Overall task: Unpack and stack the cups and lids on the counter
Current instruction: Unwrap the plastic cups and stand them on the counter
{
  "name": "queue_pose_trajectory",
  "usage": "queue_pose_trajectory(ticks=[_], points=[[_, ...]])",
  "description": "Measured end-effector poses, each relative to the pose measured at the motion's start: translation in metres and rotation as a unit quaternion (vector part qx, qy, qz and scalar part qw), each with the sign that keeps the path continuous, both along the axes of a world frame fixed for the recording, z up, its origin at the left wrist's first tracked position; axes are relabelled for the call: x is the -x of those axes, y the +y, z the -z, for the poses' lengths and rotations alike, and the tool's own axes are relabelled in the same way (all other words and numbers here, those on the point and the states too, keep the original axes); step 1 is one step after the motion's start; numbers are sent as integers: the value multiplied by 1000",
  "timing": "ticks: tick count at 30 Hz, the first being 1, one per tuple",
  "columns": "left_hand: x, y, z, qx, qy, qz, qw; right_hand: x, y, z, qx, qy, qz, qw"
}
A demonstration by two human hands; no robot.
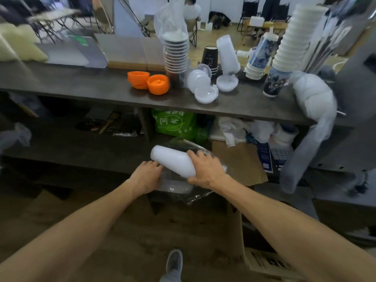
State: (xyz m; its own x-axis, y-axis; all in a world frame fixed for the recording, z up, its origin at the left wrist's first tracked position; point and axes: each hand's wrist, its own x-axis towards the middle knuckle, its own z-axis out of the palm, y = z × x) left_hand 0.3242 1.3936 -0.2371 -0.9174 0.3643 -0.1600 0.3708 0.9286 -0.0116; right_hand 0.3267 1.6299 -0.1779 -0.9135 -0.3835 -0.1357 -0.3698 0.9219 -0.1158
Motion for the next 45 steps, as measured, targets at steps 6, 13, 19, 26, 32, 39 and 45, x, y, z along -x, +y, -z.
queue_pose_trajectory(ticks=[6, 13, 19, 26, 32, 39, 45], points=[[-25, 3, -39, -73, -13, -71, 995, -22, 0, -37, 50, 55, -26, 997], [-9, 27, -88, -67, 64, -47, 995, -17, 26, -69, 69, 112, -10, 991], [16, 76, -126, -259, -9, -89, 962, 0, 67, -91, 116, 141, 20, 983], [59, 145, -177, -578, -119, -159, 792, 41, 99, -105, 270, 138, 83, 949], [129, 172, -208, -698, -142, -160, 684, 107, 97, -126, 385, 169, 109, 901], [242, 179, -253, -715, -40, -107, 690, 231, 85, -164, 422, 228, 145, 865], [326, 184, -289, -721, 24, -65, 689, 320, 74, -203, 441, 283, 153, 838]])
